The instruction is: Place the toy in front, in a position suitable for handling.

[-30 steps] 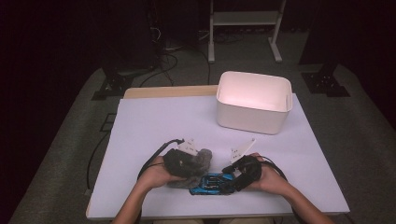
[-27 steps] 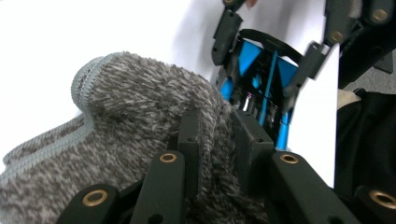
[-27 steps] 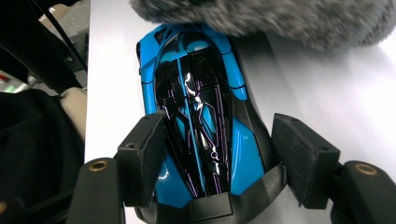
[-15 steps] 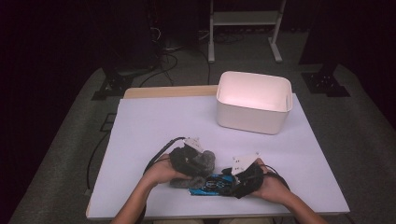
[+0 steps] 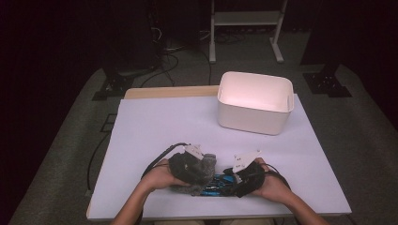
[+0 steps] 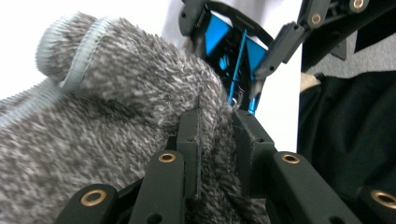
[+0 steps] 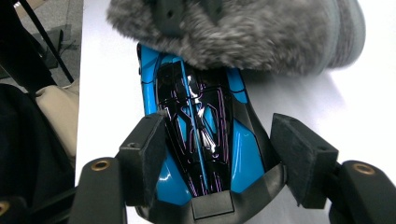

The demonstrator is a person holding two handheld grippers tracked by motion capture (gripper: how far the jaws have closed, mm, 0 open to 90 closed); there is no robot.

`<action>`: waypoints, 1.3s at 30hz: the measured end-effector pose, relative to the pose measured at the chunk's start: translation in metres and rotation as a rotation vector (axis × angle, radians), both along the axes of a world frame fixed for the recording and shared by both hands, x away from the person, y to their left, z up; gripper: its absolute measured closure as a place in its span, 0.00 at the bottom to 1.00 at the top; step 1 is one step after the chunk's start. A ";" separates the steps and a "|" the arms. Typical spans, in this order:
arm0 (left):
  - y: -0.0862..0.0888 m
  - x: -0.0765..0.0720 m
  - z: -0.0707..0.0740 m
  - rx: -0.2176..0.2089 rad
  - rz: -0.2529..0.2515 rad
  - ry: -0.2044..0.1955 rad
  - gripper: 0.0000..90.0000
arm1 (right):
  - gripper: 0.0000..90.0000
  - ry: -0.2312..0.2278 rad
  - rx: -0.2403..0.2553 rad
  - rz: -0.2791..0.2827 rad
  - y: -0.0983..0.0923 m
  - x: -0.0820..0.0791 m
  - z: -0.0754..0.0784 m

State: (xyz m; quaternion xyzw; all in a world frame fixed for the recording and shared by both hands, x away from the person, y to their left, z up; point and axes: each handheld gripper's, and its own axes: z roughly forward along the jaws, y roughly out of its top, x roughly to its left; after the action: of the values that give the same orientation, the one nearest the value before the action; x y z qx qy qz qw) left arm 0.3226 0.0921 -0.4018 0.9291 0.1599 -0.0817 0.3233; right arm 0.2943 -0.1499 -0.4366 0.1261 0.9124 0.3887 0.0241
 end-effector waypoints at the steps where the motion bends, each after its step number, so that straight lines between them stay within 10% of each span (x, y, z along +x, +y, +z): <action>1: 0.001 0.003 0.001 -0.009 0.015 -0.009 0.79 | 0.40 -0.003 0.005 0.000 0.000 0.000 0.000; 9: -0.008 0.018 -0.001 0.008 0.072 0.062 0.55 | 0.40 -0.138 0.012 0.000 -0.001 -0.018 0.000; 14: -0.013 0.019 -0.005 0.033 0.026 0.107 0.59 | 0.41 -0.240 -0.007 0.001 0.001 -0.032 0.001; 20: -0.011 0.007 0.001 0.029 0.008 0.043 0.66 | 0.39 -0.293 -0.018 -0.006 0.003 -0.039 0.001; 32: -0.001 -0.038 0.018 -0.051 -0.029 -0.099 0.66 | 0.33 -0.029 -0.026 0.041 0.007 -0.022 0.011; 39: 0.003 -0.058 0.020 -0.067 -0.056 -0.178 0.72 | 0.58 0.045 -0.041 0.132 0.018 -0.030 -0.002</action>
State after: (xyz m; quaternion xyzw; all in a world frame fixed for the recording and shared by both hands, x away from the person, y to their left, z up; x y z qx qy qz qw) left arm 0.2648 0.0949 -0.3818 0.9254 0.1016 -0.0131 0.3648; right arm 0.2642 -0.1322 -0.4384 0.0740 0.9267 0.3679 -0.0193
